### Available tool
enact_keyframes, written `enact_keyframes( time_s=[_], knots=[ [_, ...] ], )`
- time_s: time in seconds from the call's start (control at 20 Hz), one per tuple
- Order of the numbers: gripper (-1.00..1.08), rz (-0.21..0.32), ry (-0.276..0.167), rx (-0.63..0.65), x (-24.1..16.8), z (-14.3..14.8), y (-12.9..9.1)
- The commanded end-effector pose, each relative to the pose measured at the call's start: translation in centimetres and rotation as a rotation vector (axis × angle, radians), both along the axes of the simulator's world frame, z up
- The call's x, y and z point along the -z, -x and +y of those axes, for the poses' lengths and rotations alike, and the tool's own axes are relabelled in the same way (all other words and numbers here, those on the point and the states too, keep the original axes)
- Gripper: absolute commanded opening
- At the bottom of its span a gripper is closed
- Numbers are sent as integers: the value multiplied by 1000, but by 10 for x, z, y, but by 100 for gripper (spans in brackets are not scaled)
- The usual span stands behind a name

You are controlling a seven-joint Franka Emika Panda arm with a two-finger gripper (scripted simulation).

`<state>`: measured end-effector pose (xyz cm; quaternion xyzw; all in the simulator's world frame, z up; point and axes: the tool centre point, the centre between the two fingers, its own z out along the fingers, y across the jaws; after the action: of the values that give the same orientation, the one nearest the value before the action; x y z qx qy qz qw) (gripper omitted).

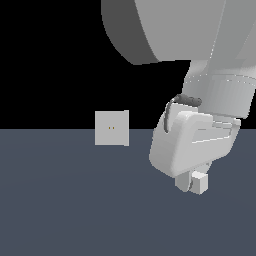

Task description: Plug the charger into the wall socket.

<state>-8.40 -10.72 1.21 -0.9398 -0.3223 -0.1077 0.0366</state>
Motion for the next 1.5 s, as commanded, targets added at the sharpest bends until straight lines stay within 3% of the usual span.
enact_keyframes(
  time_s=[0.0,0.55,1.45],
  knots=[
    [-100,0,0,0,0,0,0],
    [-100,-1,-1,76,-8,18,-1],
    [-100,-5,-4,370,-41,85,-20]
  ],
)
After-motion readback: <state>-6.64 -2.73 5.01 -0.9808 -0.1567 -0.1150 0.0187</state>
